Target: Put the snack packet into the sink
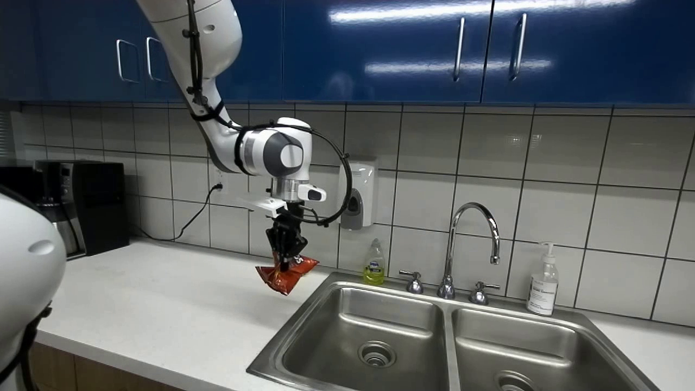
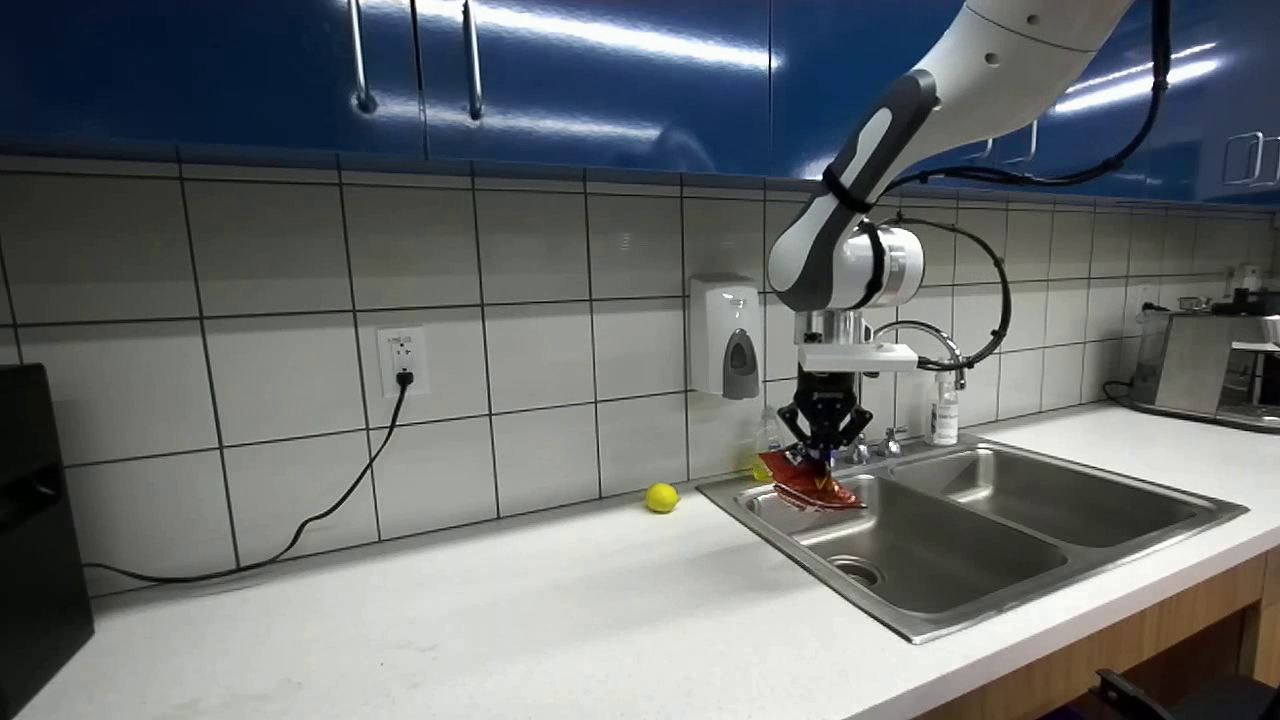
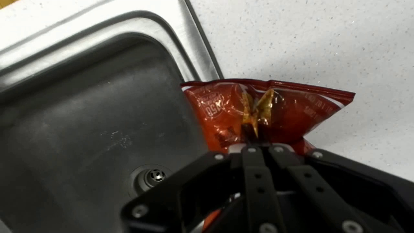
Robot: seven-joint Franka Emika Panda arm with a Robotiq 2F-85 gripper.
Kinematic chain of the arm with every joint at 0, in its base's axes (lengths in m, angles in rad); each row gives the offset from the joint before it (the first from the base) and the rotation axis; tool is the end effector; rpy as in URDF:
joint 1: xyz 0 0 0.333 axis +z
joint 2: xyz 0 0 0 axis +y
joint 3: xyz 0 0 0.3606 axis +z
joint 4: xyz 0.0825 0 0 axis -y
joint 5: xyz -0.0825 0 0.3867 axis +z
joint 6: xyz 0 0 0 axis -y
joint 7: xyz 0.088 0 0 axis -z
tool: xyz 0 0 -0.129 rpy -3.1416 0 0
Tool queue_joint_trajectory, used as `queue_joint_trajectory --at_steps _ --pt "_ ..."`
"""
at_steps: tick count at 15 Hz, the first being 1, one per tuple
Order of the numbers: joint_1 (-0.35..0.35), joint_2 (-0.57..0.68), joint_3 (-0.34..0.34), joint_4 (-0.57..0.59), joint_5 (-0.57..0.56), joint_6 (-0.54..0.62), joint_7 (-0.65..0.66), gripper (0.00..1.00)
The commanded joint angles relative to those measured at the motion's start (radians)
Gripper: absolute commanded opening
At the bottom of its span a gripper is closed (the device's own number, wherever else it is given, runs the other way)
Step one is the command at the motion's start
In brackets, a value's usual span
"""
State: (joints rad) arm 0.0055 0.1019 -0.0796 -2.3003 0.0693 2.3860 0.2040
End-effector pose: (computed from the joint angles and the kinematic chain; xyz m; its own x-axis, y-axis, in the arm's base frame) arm 0.5249 -0.0371 0.3230 0.9464 -0.3222 -0.0241 -0.3229 -0.9458 -0.0344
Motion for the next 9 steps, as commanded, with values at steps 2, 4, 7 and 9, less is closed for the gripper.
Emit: queue_joint_trajectory --at_steps 2,4,7,9 --pt "-0.047 -0.004 -0.033 0.005 -0.039 0.002 0.05 0.0" --pt "-0.064 0.0 -0.051 0.006 -0.044 0.005 0.054 0.0" --pt "-0.071 0.002 -0.05 0.002 -0.021 0.0 0.016 0.01" --pt "-0.076 0.002 -0.054 0.002 -0.022 0.0 0.016 0.01"
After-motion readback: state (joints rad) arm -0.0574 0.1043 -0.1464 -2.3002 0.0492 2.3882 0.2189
